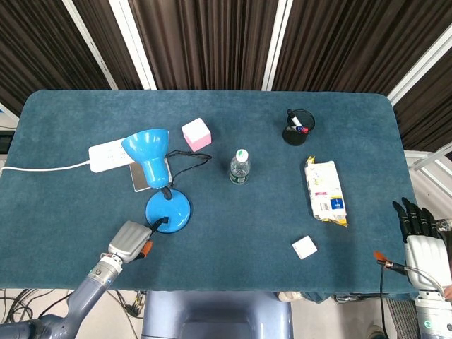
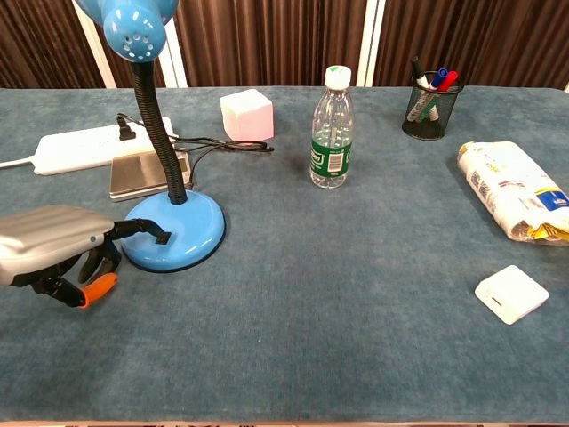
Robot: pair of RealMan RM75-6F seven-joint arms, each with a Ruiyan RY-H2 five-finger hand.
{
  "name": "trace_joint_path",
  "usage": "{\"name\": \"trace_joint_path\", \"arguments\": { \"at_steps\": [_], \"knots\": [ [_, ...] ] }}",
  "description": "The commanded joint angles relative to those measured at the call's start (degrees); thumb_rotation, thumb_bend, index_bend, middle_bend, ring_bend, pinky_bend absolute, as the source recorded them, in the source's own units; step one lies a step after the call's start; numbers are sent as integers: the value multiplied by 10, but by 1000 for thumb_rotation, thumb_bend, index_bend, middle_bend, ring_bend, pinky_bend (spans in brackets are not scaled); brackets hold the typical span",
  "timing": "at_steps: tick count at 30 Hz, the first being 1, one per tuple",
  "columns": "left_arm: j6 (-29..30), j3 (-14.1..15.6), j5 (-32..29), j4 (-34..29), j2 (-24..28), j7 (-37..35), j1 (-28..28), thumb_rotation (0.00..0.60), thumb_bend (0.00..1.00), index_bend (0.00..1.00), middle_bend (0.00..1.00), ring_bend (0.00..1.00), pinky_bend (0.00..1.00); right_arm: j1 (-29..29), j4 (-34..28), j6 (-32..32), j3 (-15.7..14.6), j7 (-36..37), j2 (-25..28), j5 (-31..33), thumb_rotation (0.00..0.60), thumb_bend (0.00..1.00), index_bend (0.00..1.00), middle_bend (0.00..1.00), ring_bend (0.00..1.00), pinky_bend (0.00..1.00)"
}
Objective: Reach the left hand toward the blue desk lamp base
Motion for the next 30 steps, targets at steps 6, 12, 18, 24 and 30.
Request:
{"name": "trace_joint_path", "arguments": {
  "at_steps": [6, 12, 18, 24, 30],
  "knots": [
    [2, 2, -9, 5, -4, 0, -7, 600, 565, 114, 650, 571, 672, 2, -1, -4, -1, -4, 0, 1, 600, 110, 7, 19, 38, 0],
    [-3, 6, -14, 5, -1, 0, -12, 600, 563, 114, 630, 552, 667, 2, -2, -4, -1, -6, -1, 0, 600, 110, 7, 18, 38, 0],
    [76, -10, 16, -34, 28, 6, 7, 600, 514, 112, 384, 328, 440, 2, -1, -2, -1, -6, -1, -1, 600, 110, 7, 18, 38, 0],
    [230, -14, 78, -89, 85, 7, 70, 600, 235, 112, 203, 111, 233, 2, -1, -2, -2, -7, -3, -4, 600, 110, 7, 18, 38, 0],
    [324, 17, 117, -117, 158, -82, 144, 600, 214, 112, 141, 43, 104, 2, -3, -2, -3, -7, -2, -6, 600, 110, 7, 18, 38, 0]
  ]
}}
